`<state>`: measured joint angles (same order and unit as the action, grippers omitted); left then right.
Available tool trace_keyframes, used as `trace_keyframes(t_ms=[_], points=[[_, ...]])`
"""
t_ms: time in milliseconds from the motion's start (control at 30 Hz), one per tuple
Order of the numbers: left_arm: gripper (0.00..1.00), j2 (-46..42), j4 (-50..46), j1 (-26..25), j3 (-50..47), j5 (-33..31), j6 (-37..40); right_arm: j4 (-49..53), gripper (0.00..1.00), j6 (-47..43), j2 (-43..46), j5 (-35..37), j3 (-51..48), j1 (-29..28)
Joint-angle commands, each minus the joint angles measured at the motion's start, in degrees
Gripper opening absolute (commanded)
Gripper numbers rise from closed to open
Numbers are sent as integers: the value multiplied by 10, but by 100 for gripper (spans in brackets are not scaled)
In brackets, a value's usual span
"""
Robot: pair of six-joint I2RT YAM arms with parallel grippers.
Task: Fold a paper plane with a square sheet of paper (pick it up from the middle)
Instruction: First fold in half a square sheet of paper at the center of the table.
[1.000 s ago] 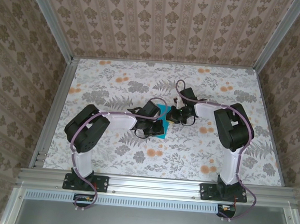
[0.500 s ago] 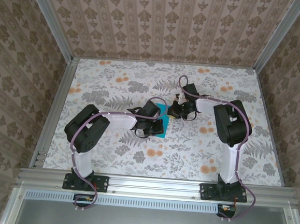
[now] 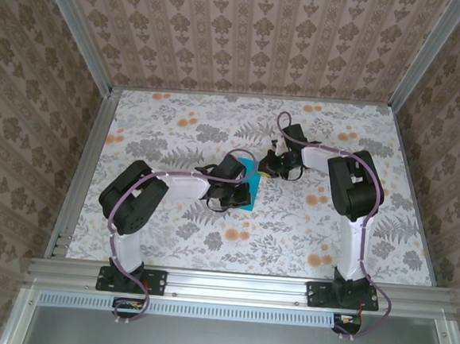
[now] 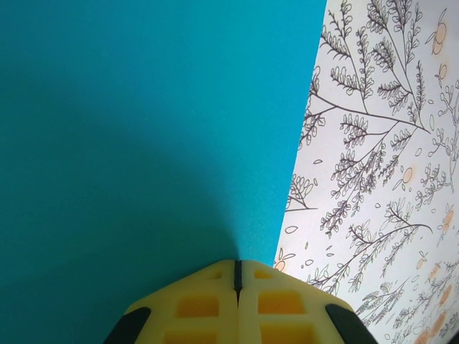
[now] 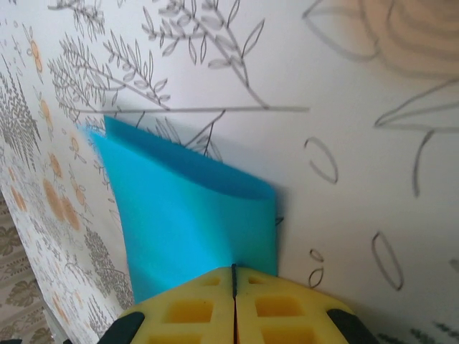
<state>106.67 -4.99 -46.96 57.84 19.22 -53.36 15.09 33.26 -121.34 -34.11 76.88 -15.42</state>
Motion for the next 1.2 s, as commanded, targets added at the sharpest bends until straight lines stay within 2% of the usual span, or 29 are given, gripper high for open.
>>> trace_keyframes(t_ms=[0, 600, 767, 867, 1000, 1167], points=[[3, 19, -85, -12, -16, 2, 4, -28, 7, 7, -30, 77, 22, 28], [3, 12, -94, -13, -5, -2, 13, 39, 8, -19, -57, 114, 121, 42], [5, -1, -93, -11, 14, -4, 23, 56, 11, -34, -15, 117, 113, 42], [10, -21, -90, -5, 34, -2, 30, 53, 17, -41, 39, 120, 68, 37], [26, -58, -89, 11, 44, -4, 35, 57, 27, -50, 109, 149, -1, 14], [42, -112, -95, 42, -3, -18, 34, 70, 35, -55, 155, 200, -55, -47]])
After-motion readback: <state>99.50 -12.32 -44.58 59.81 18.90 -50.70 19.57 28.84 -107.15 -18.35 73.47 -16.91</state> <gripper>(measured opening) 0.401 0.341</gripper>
